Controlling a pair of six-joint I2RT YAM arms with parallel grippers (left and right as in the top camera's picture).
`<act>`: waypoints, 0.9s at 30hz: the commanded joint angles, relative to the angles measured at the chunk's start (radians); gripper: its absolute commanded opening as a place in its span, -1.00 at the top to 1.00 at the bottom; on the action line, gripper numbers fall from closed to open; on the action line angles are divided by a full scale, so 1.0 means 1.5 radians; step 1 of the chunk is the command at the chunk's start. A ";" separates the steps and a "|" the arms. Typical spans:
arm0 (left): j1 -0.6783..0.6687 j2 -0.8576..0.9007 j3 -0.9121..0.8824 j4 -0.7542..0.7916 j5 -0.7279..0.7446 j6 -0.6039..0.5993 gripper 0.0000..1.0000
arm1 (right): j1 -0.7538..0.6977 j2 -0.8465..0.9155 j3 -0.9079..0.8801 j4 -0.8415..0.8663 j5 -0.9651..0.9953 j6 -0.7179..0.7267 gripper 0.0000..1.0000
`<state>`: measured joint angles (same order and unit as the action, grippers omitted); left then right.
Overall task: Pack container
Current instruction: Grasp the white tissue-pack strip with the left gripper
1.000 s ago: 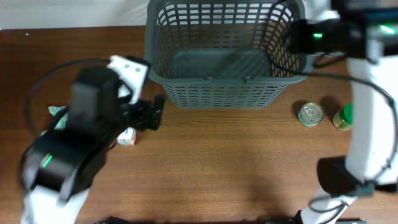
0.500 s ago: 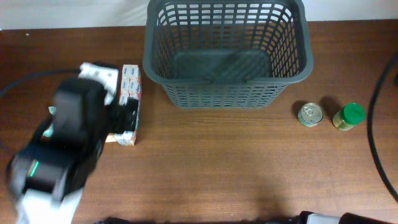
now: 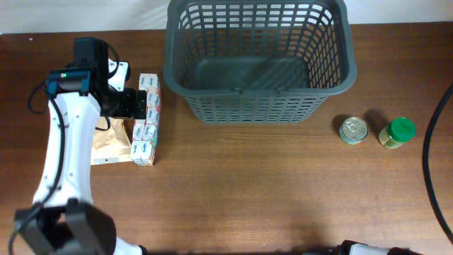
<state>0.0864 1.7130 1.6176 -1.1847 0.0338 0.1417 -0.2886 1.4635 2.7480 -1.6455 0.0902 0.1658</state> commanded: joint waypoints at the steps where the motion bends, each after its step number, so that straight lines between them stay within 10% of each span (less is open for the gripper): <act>1: 0.011 0.082 0.001 -0.001 0.103 0.084 -0.93 | -0.007 0.011 0.001 0.002 0.011 0.005 -0.98; 17: -0.004 0.304 0.001 0.063 0.084 0.109 -0.79 | -0.007 0.052 0.001 0.002 0.011 0.005 -0.98; 22: -0.004 0.320 0.001 0.067 0.089 0.106 -0.10 | -0.007 0.069 0.001 0.002 0.011 0.005 -0.98; 25: -0.003 0.320 0.001 0.068 0.105 0.103 0.96 | -0.007 0.077 0.001 0.002 0.011 0.005 -0.98; 27: -0.004 0.320 0.001 0.063 0.106 0.083 0.96 | -0.007 0.084 0.001 0.002 0.011 0.005 -0.98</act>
<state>0.0853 2.1746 1.6218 -1.0889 0.1646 0.2928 -0.2886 1.5742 2.7480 -1.6455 0.0902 0.1654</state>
